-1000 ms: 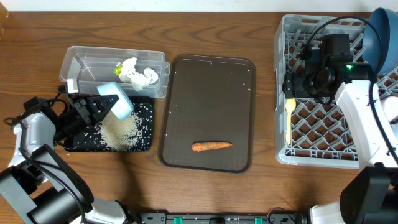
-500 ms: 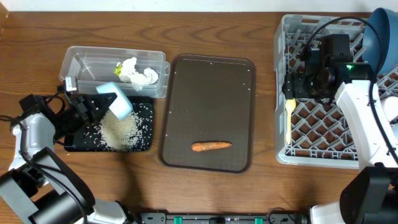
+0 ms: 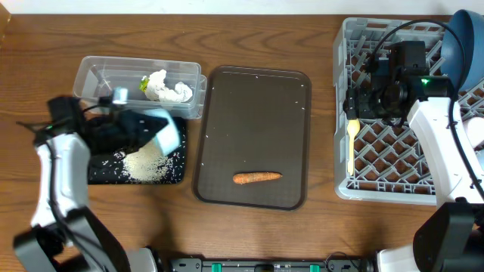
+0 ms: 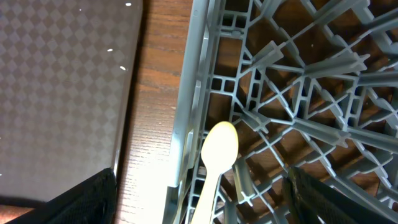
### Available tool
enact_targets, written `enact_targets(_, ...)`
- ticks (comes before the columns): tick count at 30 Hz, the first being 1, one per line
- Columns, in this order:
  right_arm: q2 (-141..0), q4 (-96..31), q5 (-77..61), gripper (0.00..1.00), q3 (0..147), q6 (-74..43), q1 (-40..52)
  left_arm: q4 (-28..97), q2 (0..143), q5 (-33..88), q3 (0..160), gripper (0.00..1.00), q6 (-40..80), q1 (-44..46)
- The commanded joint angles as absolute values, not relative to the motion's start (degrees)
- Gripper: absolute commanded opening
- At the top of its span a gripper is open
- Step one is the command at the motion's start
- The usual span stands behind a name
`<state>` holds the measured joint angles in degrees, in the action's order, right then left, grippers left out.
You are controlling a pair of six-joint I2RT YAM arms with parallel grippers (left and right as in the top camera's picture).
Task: Sort waste into correct bins and load items into the dishwasher rack
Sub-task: 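Carry empty bowl with left gripper back onto brown tray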
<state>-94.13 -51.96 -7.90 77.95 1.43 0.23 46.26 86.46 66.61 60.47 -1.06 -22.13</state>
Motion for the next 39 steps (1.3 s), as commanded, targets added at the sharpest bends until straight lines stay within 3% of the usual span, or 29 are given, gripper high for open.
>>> enact_targets(1, -92.99, -51.86, -7.53, 0.85, 78.91, 0.67, 0.08, 43.57, 81.84, 51.77, 64.97, 0.06, 6.07, -14.57)
enact_targets(14, -92.99, -51.72, -7.53, 0.86, 78.91, 0.23, 0.08, 22.76, 87.96, 24.58, 65.65, 0.07, 10.17, 18.15)
enact_targets(23, -92.99, -51.86, -7.53, 0.85, 78.91, 0.23, 0.08, 8.6, 101.21, 17.91, 65.65, 0.07, 9.74, 27.92)
enact_targets(29, -92.99, -51.62, -7.53, 0.86, 78.91, 0.25, 0.08, 6.74, 104.62, 17.87, 65.65, 0.08, 9.74, 30.37)
enact_targets(32, -92.99, -50.76, -7.92, 0.88, 78.91, -0.03, 0.08, 6.48, 104.57, 17.89, 65.65, 0.25, 9.74, 30.22)
enact_targets(37, -92.99, -48.36, -14.57, 0.88, 78.91, -0.38, 0.32, 9.45, 101.75, 17.91, 65.65, 0.45, 9.74, 28.08)
enact_targets(39, -92.99, -47.33, -16.45, 0.88, 78.91, -0.38, 1.04, 12.03, 99.04, 17.91, 65.65, 0.48, 9.74, 26.28)
